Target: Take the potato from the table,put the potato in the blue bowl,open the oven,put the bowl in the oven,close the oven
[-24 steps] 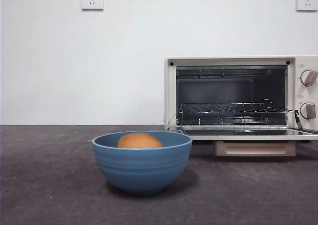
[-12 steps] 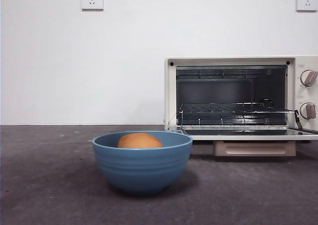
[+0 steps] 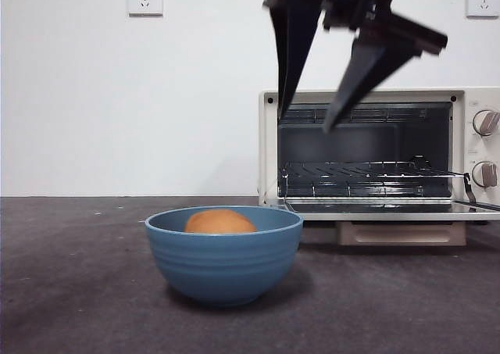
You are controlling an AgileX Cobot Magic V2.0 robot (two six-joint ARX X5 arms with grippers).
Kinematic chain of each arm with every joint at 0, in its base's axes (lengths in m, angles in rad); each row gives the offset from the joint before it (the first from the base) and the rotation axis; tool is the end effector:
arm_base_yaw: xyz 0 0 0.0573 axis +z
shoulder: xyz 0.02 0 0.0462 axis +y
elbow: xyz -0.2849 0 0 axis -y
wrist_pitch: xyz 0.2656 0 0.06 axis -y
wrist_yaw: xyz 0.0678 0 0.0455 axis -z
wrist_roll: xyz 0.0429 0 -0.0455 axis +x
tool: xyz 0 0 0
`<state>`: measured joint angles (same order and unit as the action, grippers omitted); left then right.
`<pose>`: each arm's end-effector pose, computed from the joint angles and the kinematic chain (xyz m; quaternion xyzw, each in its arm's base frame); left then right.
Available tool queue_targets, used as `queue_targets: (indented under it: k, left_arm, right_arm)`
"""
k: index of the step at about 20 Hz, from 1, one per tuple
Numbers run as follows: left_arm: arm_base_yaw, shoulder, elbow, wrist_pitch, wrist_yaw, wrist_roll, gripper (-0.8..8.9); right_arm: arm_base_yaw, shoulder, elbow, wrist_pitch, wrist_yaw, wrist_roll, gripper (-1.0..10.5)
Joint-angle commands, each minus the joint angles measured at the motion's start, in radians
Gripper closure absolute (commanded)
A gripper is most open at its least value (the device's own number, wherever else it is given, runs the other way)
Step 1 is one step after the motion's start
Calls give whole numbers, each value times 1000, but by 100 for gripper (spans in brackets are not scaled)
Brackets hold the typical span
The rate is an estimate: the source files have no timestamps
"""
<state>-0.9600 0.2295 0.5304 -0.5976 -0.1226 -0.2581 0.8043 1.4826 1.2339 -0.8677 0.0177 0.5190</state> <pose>0.0525 -0.0658 0.2721 -0.0408 0.1774 -0.3825 0.9059 0.2195 0.2269 0.2806 -0.0035 0.5527 0.1896 0.8115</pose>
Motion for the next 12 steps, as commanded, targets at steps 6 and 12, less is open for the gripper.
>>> queue_targets:
  k: [6,12]
  left_arm:
    - [4,-5,-11,23,77,-5,822]
    - [4,-4,-11,18,77,-5,821]
  right_arm:
    - [-5,148,-4,2,-29,55,631]
    - [-9,252,-4,25,-17,91,650]
